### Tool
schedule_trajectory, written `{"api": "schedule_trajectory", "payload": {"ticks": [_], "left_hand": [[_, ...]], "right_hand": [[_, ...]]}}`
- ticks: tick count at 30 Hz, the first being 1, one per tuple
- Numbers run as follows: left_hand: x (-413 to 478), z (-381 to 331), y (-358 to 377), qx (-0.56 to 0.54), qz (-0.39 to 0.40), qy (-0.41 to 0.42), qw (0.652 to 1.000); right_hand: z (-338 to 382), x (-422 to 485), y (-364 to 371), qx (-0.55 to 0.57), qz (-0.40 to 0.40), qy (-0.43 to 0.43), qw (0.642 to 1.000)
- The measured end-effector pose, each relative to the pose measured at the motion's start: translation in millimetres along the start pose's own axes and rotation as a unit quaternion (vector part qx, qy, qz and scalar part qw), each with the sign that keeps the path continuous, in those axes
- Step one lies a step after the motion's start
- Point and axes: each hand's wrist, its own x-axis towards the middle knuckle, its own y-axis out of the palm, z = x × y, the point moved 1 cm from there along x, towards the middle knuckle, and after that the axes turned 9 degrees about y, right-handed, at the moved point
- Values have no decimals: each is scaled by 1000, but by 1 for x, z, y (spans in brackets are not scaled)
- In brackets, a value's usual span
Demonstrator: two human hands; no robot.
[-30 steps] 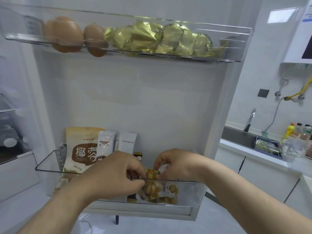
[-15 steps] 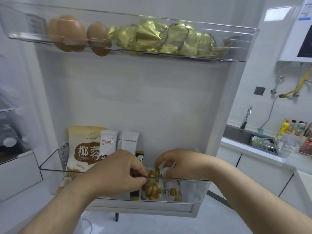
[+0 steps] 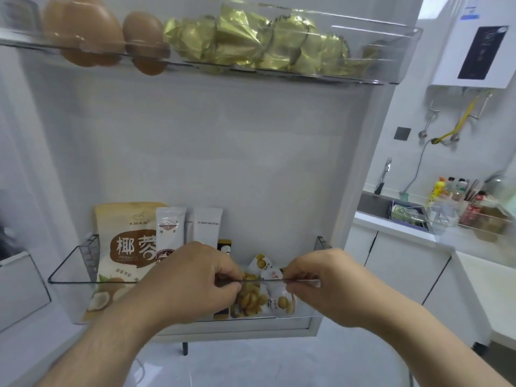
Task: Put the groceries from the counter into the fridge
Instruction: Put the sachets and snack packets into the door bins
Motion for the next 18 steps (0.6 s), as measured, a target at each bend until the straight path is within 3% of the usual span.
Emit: {"api": "schedule_trajectory", "payload": {"ticks": [5,11,14,18], "left_hand": [[-2,-1,-1,51,-12,28,998],[-7,-17,7,58,-106,63,991],[1,-49,19,64,-112,126,984],[17,-102,48,40,-63,177,981]], "right_hand": [[-1,-9,9,-41,-56,-16,997],[-27,-50,4,-70,-172,2,983],[-45,-84,-13,-87,-136,69,984],[-77,-135,-34,-157,-82,152,972]]}}
